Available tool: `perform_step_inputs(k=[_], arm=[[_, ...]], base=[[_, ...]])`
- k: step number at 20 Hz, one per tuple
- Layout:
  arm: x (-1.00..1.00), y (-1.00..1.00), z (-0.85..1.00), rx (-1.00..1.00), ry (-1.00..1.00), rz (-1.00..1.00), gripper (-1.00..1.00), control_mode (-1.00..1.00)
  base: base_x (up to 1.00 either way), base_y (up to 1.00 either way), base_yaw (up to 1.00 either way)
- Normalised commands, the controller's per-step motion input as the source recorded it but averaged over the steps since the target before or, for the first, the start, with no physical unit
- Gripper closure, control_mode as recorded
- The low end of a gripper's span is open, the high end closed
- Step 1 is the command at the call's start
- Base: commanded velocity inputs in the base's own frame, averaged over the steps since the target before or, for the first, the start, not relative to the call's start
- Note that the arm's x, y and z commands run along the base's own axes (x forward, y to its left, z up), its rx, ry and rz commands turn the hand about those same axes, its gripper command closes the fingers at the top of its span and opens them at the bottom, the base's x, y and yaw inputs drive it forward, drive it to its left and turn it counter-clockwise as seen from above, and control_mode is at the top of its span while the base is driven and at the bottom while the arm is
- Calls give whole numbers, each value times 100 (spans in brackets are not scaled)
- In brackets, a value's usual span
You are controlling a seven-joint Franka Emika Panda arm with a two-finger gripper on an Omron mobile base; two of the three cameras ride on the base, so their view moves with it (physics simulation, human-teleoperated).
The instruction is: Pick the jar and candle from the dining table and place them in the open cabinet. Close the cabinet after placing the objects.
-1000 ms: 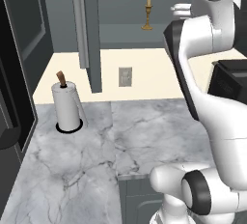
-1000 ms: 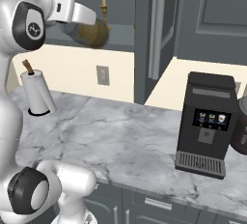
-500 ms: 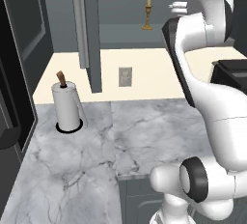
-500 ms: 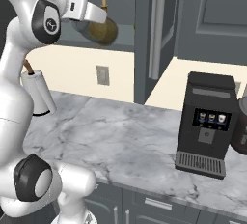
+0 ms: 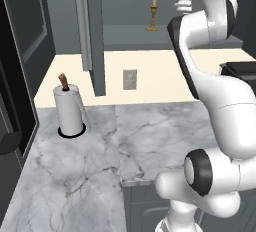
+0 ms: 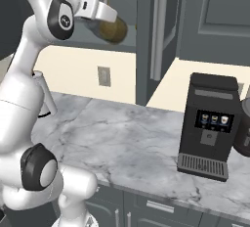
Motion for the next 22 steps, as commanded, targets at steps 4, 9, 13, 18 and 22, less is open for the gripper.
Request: perform_step_inputs(k=[4, 9, 13, 18, 22], arm=[[44, -11, 0, 4, 0, 0, 100, -100], [42, -12, 0, 2, 0, 0, 100, -100], [31, -16, -1, 0, 1, -2, 100, -100], [8, -5, 0, 1, 4, -3, 100, -100], [13, 1, 0, 0, 4, -1, 100, -100]], base=[[0, 0, 0], [0, 0, 0], [0, 0, 0], [0, 0, 0], [0, 0, 0]])
